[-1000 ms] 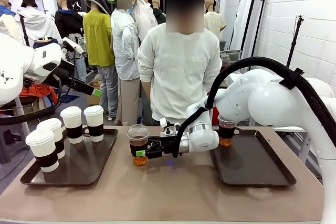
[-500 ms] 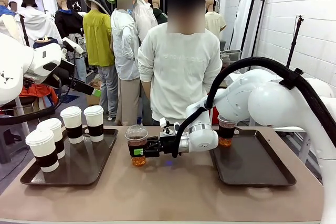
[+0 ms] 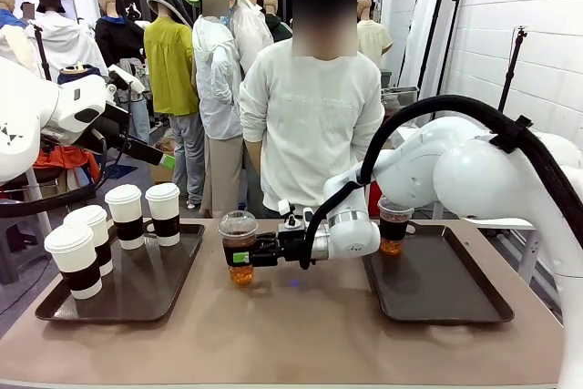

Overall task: Distribute the coffee onto the tray.
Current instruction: Pick up another iced Americano from the middle of the table and place it on the right Handle tray.

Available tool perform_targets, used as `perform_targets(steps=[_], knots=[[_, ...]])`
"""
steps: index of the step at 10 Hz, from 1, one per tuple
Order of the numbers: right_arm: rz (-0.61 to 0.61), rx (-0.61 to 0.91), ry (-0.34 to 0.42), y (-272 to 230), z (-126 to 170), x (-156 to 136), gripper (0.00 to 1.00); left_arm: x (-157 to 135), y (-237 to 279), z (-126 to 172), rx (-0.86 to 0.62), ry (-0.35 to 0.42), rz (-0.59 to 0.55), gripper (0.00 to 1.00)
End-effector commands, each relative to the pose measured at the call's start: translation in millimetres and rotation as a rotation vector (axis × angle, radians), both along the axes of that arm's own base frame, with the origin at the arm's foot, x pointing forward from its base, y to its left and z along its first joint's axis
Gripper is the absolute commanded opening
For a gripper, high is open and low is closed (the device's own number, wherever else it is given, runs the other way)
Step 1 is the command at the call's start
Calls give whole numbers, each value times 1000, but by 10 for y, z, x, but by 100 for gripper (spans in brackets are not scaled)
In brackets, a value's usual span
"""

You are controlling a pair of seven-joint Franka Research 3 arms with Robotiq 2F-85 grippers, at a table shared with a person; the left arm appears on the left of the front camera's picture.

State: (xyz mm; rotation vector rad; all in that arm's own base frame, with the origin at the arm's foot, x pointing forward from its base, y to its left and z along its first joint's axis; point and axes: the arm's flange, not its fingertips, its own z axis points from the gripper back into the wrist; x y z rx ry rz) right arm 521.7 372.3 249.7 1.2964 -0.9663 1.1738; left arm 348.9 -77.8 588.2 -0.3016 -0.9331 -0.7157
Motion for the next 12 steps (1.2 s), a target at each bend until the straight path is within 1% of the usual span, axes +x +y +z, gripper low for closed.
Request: perform_targets(steps=[1, 3, 6, 7, 9, 12], knots=[[10, -19, 20, -245, 490, -56, 65, -6, 0, -6, -6, 6, -8, 100], [13, -23, 35, -593, 853, -103, 65, -6, 0, -6, -6, 6, -8, 100], [-24, -20, 23, -1171, 1225, -307, 65, -6, 0, -6, -6, 6, -8, 100], [-43, -24, 10, -1332, 1299, -429, 65, -6, 0, -6, -6, 6, -8, 100], [-80, -34, 8, -1596, 1354, -666, 65, -6, 0, -6, -6, 6, -8, 100], [-131, -73, 1, -1941, 1399, -921, 65, -6, 0, -6, -6, 6, -8, 100]])
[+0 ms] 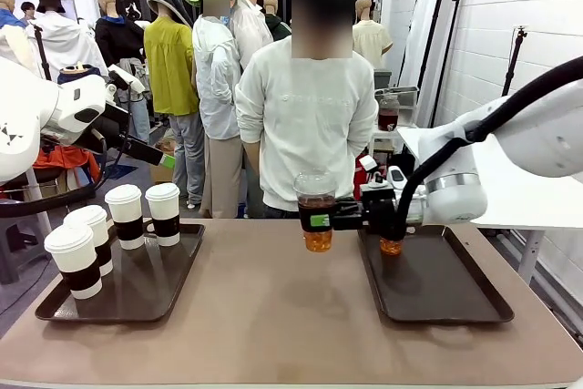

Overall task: Distribute the coffee onto the tray.
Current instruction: Pick up another iced Americano from the middle of the table and place it on the right Handle tray.

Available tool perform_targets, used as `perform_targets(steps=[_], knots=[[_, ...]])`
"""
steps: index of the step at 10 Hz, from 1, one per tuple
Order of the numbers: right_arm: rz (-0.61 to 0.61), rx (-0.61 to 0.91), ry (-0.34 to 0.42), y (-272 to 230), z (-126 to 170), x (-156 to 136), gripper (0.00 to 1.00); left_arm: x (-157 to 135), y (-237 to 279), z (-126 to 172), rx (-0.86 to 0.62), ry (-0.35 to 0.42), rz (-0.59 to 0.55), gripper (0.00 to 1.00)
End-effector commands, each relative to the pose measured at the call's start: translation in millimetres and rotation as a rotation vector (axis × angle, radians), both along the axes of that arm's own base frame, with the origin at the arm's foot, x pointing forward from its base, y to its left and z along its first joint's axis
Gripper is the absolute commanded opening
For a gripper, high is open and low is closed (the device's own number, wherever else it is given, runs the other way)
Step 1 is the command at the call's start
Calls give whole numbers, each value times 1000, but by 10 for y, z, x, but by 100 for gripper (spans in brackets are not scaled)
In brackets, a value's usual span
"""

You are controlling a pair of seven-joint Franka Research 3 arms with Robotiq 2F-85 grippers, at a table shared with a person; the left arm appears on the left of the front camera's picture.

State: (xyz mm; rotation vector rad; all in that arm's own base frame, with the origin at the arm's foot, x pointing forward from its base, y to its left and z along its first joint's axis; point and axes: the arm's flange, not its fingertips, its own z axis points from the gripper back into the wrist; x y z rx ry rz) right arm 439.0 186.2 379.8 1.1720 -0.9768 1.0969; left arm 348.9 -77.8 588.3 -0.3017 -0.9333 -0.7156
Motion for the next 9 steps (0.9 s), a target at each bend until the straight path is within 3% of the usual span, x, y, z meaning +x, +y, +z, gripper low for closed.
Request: perform_targets(steps=[1, 9], knots=[[-19, -13, -10, -170, 105, -134, 65, -6, -1, -7, -6, 6, -8, 100], [-160, -13, -31, -936, -214, -69, 65, -6, -1, -7, -6, 6, -8, 100]])
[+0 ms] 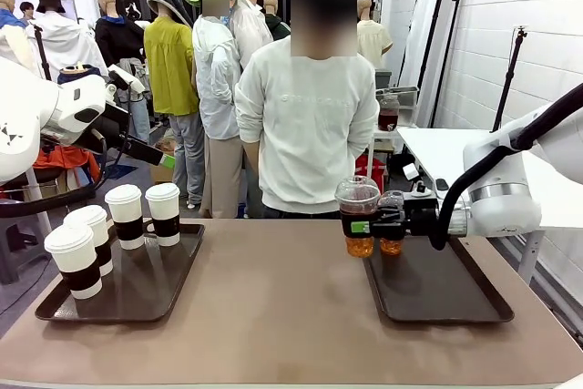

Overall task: Distribute the coffee onto the tray.
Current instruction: Pick up another iced Americano from the middle of the table and place it on the right Handle tray.

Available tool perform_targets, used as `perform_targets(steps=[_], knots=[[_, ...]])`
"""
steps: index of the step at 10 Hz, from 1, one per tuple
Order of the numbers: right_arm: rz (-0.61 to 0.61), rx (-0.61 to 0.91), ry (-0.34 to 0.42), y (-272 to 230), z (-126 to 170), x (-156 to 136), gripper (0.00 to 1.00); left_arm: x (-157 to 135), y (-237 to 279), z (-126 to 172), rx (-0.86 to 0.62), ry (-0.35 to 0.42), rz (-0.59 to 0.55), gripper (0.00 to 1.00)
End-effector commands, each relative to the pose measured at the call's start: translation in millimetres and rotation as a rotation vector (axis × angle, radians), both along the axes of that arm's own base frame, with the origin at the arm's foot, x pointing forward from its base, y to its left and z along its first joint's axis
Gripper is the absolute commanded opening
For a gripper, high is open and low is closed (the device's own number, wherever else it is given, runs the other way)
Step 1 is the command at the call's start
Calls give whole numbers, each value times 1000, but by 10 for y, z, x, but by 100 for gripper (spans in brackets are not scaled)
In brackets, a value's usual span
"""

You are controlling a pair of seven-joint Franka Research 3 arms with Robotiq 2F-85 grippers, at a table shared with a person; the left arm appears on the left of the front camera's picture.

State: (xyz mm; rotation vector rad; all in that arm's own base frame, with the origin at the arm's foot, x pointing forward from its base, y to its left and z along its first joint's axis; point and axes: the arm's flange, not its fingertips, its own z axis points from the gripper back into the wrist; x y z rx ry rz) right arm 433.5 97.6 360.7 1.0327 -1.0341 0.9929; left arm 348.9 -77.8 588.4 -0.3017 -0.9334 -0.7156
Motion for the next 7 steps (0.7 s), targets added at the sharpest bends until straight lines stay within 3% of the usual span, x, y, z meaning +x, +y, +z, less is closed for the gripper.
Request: perform_targets(steps=[1, 7], knots=[[-8, 26, -16, -156, -61, -23, 65, -5, -1, -7, -6, 7, -8, 100], [-39, 41, 6, -719, -363, 98, 65, -5, -1, -7, -6, 7, -8, 100]])
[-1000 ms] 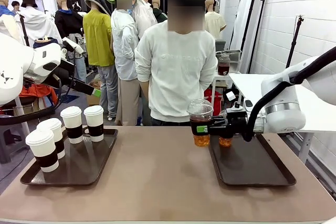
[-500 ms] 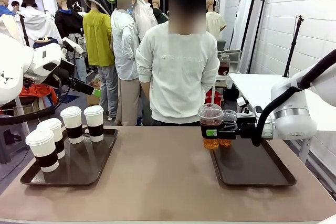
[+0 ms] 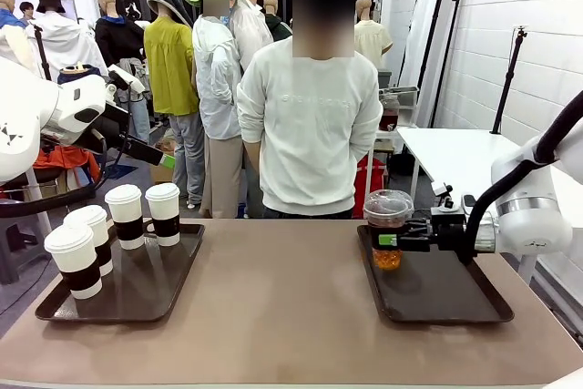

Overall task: Distribute the coffee onto the tray.
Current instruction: Pick up another iced Americano from the middle of the table and place it on the right Handle tray.

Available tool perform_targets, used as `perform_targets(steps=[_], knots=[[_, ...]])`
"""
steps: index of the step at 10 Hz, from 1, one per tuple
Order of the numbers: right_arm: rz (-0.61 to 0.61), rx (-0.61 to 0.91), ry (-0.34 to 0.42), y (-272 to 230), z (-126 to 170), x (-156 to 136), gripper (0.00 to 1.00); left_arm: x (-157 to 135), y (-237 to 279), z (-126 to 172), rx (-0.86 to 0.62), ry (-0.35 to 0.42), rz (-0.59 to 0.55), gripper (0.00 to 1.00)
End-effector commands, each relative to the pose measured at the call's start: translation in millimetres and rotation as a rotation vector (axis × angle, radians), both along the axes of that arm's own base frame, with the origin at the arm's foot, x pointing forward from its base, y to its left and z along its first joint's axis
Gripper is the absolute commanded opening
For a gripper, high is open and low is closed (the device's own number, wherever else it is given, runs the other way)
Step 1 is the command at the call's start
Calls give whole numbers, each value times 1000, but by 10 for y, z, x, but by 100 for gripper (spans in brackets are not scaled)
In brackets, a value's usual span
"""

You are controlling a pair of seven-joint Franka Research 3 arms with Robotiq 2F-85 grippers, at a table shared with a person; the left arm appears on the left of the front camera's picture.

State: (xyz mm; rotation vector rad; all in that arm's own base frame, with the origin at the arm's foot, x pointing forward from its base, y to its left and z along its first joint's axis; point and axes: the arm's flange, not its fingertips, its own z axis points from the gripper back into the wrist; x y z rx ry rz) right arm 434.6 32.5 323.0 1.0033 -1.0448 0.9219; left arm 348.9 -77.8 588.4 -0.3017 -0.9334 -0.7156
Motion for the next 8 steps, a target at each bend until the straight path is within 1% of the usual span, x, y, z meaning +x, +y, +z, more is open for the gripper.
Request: perform_targets(steps=[1, 2, 5, 6, 7, 8], knots=[[32, 43, -23, -127, -41, 90, 65, -5, -1, -7, -6, 7, -8, 100], [50, 45, -38, -169, -115, 85, 65, -5, -1, -7, -6, 7, -8, 100], [54, 24, -47, -245, -322, 133, 65, -5, -1, -7, -6, 7, -8, 100], [53, 37, -70, -282, -405, 149, 65, -5, -1, -7, -6, 7, -8, 100], [49, 38, -72, -305, -463, 155, 65, -5, -1, -7, -6, 7, -8, 100], [43, 31, -98, -318, -526, 151, 65, -5, -1, -7, -6, 7, -8, 100]])
